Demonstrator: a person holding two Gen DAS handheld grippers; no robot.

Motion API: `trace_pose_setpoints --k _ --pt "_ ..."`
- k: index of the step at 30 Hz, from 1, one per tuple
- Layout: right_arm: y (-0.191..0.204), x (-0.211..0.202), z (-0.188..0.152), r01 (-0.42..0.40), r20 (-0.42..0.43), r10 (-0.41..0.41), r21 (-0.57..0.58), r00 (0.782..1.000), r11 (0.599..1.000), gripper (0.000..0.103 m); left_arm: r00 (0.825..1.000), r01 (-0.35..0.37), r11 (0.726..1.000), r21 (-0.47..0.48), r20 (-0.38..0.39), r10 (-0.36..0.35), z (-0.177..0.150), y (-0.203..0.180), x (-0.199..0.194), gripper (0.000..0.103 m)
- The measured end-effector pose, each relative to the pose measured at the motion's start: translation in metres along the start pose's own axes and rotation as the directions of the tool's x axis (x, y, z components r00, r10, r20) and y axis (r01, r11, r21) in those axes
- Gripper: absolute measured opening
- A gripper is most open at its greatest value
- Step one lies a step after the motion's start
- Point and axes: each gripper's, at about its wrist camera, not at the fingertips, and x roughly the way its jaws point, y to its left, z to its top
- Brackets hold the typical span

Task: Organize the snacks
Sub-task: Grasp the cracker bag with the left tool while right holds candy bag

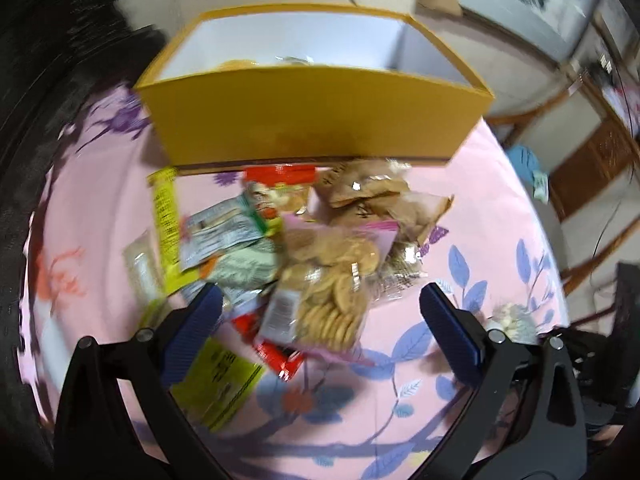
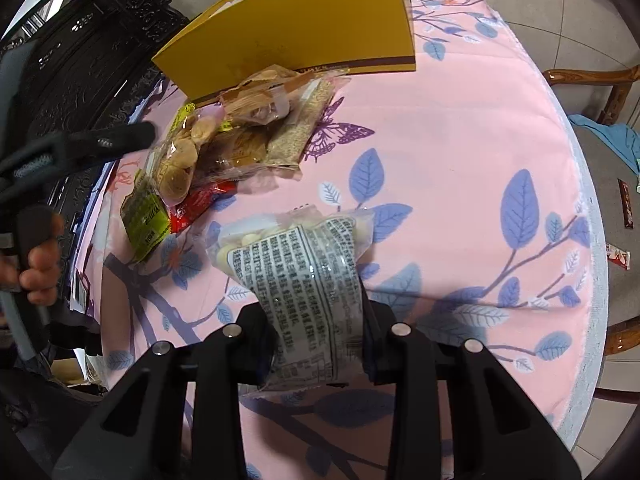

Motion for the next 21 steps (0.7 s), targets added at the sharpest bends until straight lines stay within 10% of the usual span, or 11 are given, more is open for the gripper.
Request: trace_pose_setpoints --k 21 --pt "0.0 -0.004 -0.002 -0.018 0.03 0.018 0.018 0.999 1.0 0.035 0.992 0.083 0.996 -0.044 -0.09 -0.086 -0.007 0.011 0.034 0.051"
